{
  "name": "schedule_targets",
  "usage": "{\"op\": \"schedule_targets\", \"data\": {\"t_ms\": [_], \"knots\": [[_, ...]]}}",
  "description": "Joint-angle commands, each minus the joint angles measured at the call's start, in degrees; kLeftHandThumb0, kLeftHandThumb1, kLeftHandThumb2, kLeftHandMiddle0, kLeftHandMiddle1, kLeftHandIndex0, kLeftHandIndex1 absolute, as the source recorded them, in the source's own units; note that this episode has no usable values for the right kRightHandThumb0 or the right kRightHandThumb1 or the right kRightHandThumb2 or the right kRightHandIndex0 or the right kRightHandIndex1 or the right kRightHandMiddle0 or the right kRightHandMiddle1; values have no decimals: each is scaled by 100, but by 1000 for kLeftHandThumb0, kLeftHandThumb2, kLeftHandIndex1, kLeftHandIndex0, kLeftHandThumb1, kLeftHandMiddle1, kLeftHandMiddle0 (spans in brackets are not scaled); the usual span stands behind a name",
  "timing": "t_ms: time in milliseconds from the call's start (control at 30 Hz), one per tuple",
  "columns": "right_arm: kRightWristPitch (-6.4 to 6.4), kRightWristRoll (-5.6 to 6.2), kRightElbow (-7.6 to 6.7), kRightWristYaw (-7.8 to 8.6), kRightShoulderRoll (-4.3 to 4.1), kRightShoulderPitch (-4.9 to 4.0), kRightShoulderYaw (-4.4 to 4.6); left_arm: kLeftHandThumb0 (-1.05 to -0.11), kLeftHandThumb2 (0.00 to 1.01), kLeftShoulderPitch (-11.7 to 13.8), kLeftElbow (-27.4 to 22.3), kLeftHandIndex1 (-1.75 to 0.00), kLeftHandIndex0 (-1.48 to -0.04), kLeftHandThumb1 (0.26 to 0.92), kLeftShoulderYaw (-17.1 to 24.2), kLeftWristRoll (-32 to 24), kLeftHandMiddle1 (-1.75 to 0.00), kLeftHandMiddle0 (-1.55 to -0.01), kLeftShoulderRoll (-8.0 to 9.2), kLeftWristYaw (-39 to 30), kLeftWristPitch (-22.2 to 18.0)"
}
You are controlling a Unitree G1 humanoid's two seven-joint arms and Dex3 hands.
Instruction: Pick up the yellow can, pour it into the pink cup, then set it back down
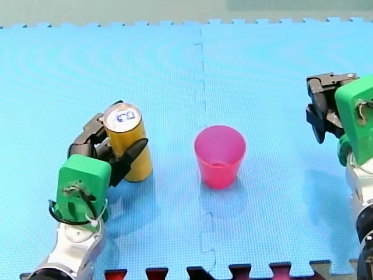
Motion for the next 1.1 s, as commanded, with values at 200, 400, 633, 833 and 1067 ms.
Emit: {"op": "schedule_targets", "data": {"t_ms": [200, 400, 633, 833, 1067], "knots": [[-6, 86, -23, 60, 10, 39, -58, -381, 0, 28, -62, -17, -1145, 830, -202, 368, -54, -1212, 160, 413, 27], [-24, 93, -30, 34, 29, 47, -76, -373, 0, 42, -111, -13, -1158, 830, -146, 225, -43, -1226, 163, 273, 98], [-52, 108, -29, 79, 30, 47, -101, -368, 0, 72, -164, -9, -1168, 828, -106, 102, -34, -1240, 190, 14, 155], [-71, 120, -25, 128, 52, 67, -117, -358, 0, 66, -207, -6, -1173, 823, -25, -102, -27, -1249, 248, -398, 134], [-90, 213, -21, 348, 84, 76, -187, -349, 0, -126, -514, -2, -1172, 820, 74, -318, -22, -1259, 189, -666, 173]]}}
